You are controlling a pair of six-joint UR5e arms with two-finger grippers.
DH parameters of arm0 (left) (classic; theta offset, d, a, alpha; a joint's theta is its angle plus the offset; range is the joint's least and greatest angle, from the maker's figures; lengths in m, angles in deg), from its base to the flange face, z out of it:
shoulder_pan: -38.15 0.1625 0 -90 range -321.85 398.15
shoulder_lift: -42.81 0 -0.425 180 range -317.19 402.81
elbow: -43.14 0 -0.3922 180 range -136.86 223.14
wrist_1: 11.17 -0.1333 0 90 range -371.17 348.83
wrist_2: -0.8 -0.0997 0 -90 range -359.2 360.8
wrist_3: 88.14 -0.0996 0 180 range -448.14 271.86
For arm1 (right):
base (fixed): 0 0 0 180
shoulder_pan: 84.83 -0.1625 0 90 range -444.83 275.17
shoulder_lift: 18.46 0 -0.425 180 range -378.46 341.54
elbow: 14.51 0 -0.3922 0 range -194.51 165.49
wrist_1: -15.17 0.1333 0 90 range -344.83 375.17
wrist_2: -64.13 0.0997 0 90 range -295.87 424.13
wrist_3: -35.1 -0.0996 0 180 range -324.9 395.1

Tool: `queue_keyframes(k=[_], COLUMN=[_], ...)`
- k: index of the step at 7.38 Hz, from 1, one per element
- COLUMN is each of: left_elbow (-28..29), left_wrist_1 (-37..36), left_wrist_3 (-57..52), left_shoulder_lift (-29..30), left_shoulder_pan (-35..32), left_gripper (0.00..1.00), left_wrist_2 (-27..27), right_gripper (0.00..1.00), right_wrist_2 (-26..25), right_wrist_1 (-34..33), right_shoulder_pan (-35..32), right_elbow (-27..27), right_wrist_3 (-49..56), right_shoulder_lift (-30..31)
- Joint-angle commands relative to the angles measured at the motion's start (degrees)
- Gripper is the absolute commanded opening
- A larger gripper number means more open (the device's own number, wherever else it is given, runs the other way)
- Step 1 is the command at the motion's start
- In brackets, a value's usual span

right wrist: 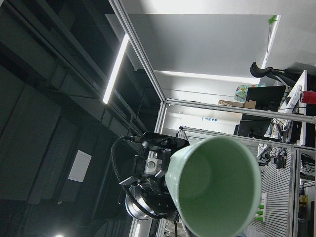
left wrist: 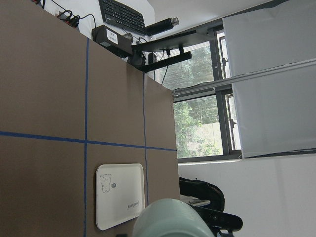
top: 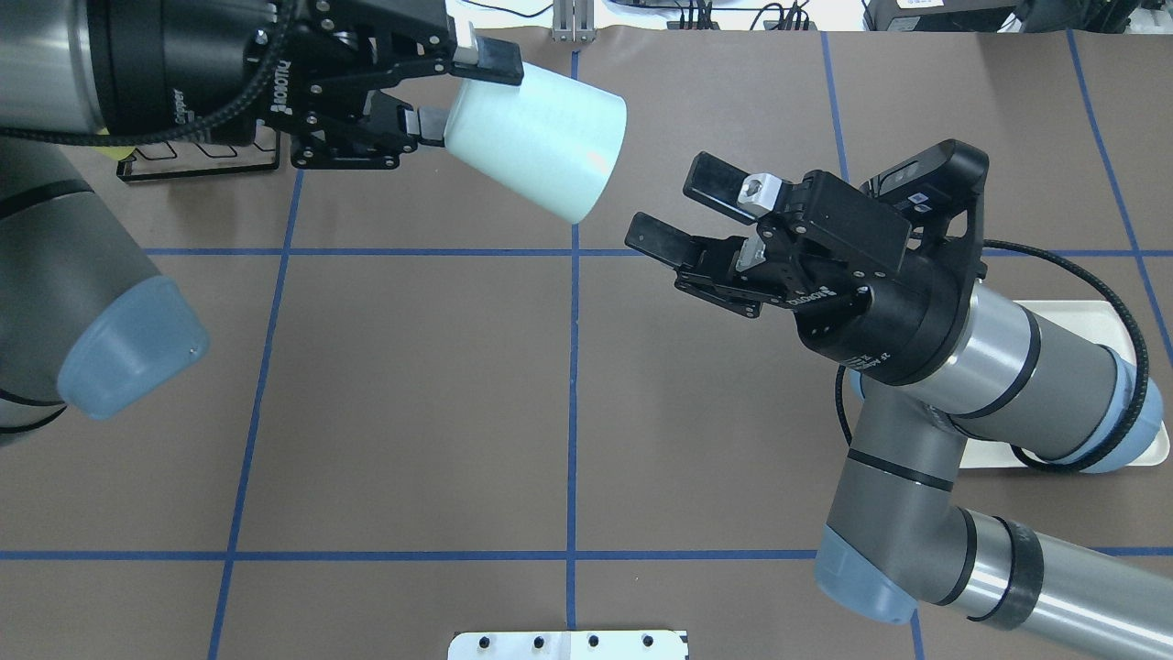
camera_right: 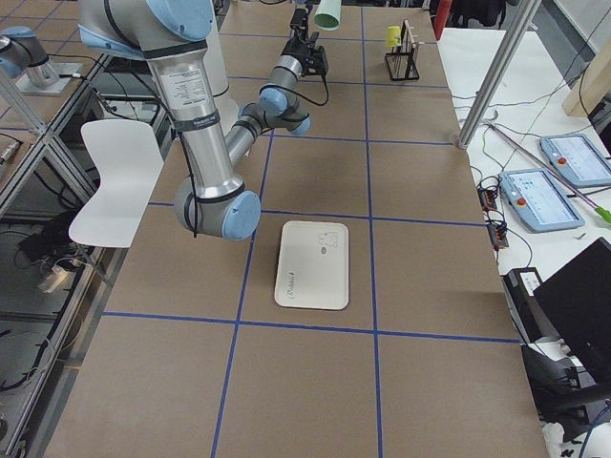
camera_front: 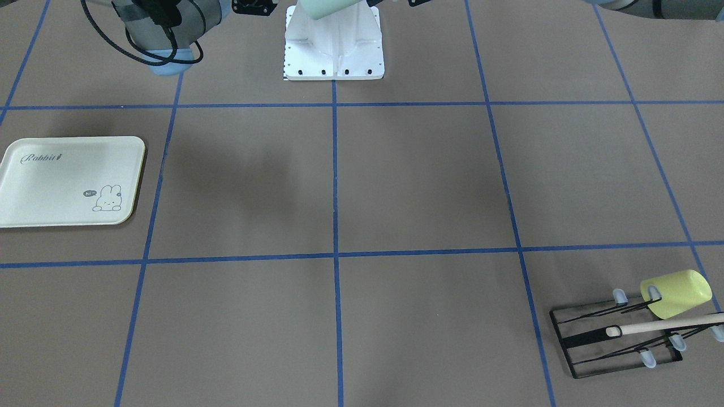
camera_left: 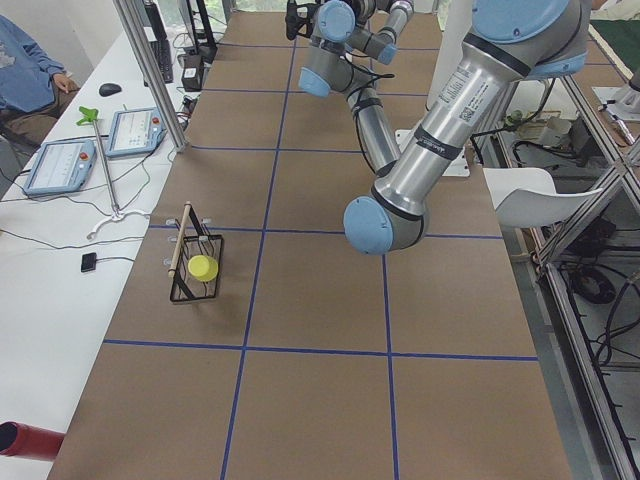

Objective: Left arm grabs green cup and hands to right arm on tray

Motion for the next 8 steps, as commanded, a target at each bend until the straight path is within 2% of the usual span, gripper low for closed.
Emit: queue_keyframes(k=[1,8], left_elbow=[-0.95,-0.68], left_wrist_1=[-0.11,0.07], left_wrist_3=[0.35,1.67], left_shoulder_lift=[-0.06,-0.06], left_shoulder_pan=[1.07,2.65], left_gripper=[0.03,0.03], left_wrist_2=[1.56,1.92], right_gripper=[1.0,0.97], right_wrist_2=[-0.14,-3.2], right_wrist_1=[0.05,-0.82], right_shoulder_pan=[0.17,0.44], right_elbow=[0.04,-0.05], right_wrist_3=[-0.18,-0.09], right_shoulder_lift=[-0.38,-1.78])
